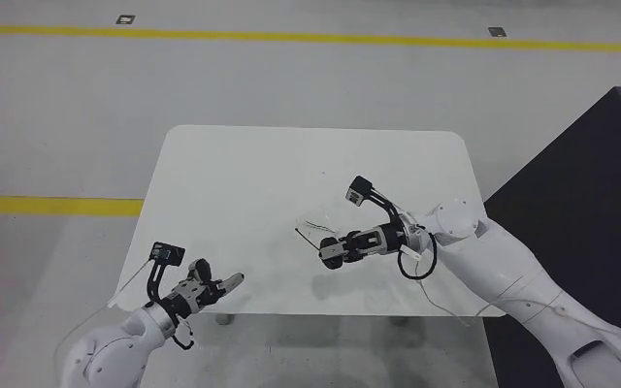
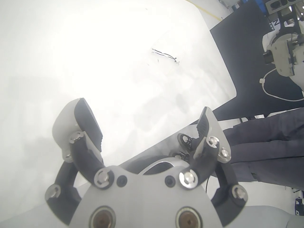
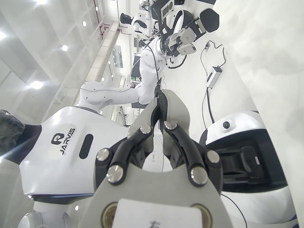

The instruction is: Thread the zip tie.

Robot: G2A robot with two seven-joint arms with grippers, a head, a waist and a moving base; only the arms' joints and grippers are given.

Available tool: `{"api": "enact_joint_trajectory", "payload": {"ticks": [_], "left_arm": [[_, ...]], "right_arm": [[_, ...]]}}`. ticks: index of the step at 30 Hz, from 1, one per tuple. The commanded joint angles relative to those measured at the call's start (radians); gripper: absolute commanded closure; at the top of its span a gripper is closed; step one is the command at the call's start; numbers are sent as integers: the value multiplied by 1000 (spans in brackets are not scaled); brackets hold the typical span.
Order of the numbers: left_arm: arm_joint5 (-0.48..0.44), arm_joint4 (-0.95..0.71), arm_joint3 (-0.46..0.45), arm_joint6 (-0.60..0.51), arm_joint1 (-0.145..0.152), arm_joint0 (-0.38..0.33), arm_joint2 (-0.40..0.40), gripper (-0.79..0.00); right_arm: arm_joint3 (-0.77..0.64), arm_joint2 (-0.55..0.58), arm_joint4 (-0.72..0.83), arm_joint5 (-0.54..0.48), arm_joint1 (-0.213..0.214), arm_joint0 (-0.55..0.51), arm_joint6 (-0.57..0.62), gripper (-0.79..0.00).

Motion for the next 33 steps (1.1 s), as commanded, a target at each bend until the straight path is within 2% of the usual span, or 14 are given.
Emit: {"api": "enact_joint_trajectory", "payload": {"ticks": [1, 3, 7, 10, 13, 15, 17, 19, 23, 24, 26, 27, 33], "left_arm": [[-6, -378, 22, -171, 0, -8, 23, -785], [40, -592, 40, -297, 3, -36, 18, -785], [104, -783, 25, -423, 5, -81, 61, -785], [112, -900, 23, -409, 2, -100, 76, -674], [92, -952, 37, -340, -2, -118, 89, -686], [54, -920, 42, -272, -4, -124, 96, -650], [42, -874, 43, -213, -8, -125, 124, -646], [41, -850, 46, -163, -11, -135, 153, -548], [55, -810, 53, -133, -14, -159, 201, -502], [56, -812, 55, -135, -14, -164, 208, -446], [60, -800, 56, -133, -14, -171, 221, -431], [58, -797, 53, -132, -14, -173, 225, -391], [41, -796, 36, -108, -12, -172, 228, -342]], "right_arm": [[-13, 1, -17, 14, -2, -11, -16, 0], [-29, -1, -29, 24, -6, -18, -20, 0], [-40, 3, -53, 34, -13, -26, -19, 0], [-43, 4, -72, 42, -19, -28, -8, 0], [-47, 4, -79, 46, -26, -30, 3, 0], [-47, 2, -78, 48, -32, -33, 1, 0], [-46, 0, -74, 55, -38, -34, 2, 0], [-44, -2, -74, 56, -45, -34, 3, 0], [-31, -5, -73, 67, -59, -33, -5, 0], [-28, -5, -73, 69, -62, -33, -2, 0], [-18, -7, -75, 70, -67, -34, 0, 0], [-15, -7, -77, 71, -70, -34, 1, 0], [-10, -13, -102, 89, -87, -29, 5, 0]]}}
